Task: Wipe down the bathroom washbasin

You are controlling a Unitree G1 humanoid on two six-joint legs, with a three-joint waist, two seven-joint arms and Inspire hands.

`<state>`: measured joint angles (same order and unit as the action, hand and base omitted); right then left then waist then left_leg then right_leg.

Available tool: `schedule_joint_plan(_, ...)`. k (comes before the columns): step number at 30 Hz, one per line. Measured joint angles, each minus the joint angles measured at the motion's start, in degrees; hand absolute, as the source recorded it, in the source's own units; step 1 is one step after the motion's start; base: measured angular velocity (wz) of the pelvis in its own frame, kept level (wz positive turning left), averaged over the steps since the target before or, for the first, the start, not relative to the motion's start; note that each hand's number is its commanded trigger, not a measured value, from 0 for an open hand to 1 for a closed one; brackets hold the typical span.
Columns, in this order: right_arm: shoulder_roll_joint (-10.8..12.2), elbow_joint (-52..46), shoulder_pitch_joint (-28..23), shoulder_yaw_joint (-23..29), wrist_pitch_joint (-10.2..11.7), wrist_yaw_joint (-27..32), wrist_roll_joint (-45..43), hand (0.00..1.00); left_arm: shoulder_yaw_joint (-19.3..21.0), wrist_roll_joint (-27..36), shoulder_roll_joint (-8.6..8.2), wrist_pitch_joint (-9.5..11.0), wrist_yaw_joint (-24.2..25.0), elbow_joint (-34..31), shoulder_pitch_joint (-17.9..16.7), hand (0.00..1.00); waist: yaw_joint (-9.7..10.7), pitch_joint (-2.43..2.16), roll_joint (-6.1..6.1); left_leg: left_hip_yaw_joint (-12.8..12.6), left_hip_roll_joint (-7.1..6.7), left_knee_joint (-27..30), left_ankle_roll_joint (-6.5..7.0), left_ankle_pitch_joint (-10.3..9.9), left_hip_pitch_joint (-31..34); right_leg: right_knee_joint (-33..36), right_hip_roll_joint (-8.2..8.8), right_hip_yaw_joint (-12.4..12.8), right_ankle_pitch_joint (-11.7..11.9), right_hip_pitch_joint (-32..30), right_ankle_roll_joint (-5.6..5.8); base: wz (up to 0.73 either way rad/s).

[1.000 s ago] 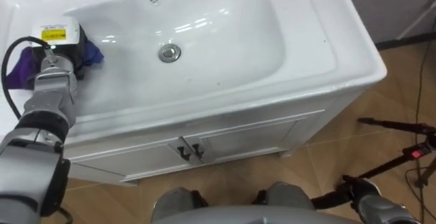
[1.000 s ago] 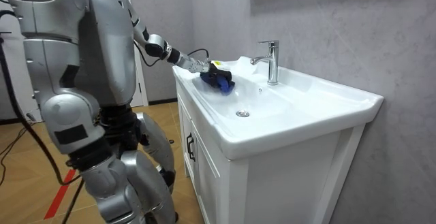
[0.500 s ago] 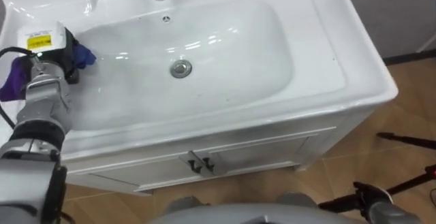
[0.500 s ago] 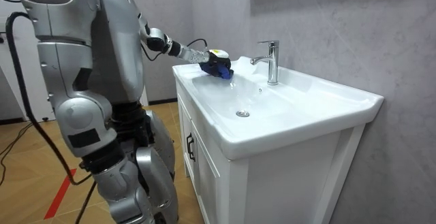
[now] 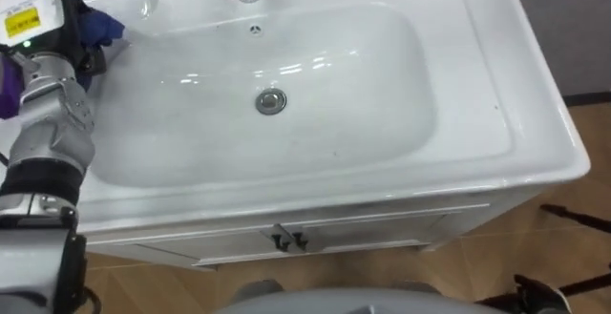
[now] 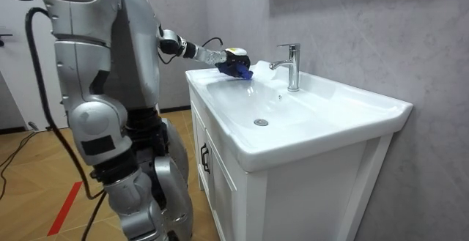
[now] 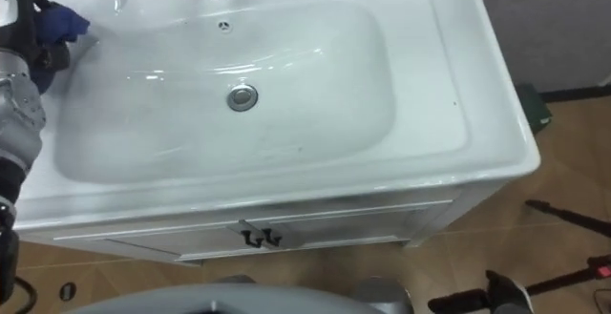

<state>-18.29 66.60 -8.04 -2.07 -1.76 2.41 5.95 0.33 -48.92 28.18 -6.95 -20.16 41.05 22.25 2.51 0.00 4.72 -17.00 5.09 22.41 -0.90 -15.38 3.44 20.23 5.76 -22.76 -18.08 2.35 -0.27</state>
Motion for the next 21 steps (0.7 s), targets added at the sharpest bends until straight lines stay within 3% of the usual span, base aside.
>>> schedule_joint_plan(5, 0.0, -0.1, -0.2, 0.1, 0.0, -0.1, 0.0, 0.0, 0.0, 0.4, -0.01, 0.0, -1.8, -0.9, -0.2, 1.0, 0.3, -0.03, -0.01, 0.0, -0.84, -2.3, 0.1, 0.1, -1.9, -2.0, -0.35, 2.5, 0.7, 1.4, 0.63, 0.0)
schedule_joint_plan(12, -0.1, 0.5, -0.3, 1.2, 0.3, -0.1, -2.7, 0.0, 0.1, 6.2, -0.01, 0.4, -3.0, -3.6, -0.2, 1.0, 0.5, -0.14, 0.17, 0.9, -1.1, -3.3, 0.11, 0.2, -3.1, -4.8, -0.91, 2.6, 2.0, 3.7, 1.08, 0.02)
schedule_joint_plan(14, -0.1, 1.4, -0.4, 1.3, 0.5, -0.2, -4.1, 0.0, 0.1, 6.2, -0.02, 1.3, -4.0, -5.1, -0.4, 1.0, 0.5, -0.15, 0.22, 3.0, -1.83, -5.2, 0.09, 0.5, -4.8, -4.3, -0.77, 2.6, 2.0, 4.1, 1.09, 0.13)
schedule_joint_plan(21, 0.0, 2.5, -0.2, 2.4, 0.5, -2.1, -6.6, 0.0, 2.3, 6.1, -0.02, 2.1, -4.7, -6.9, -1.0, 1.0, 0.1, -0.18, 0.25, 3.2, -2.8, -7.3, 0.0, 0.9, -6.7, -5.5, -0.87, 3.3, 2.0, 5.5, 1.16, -0.04)
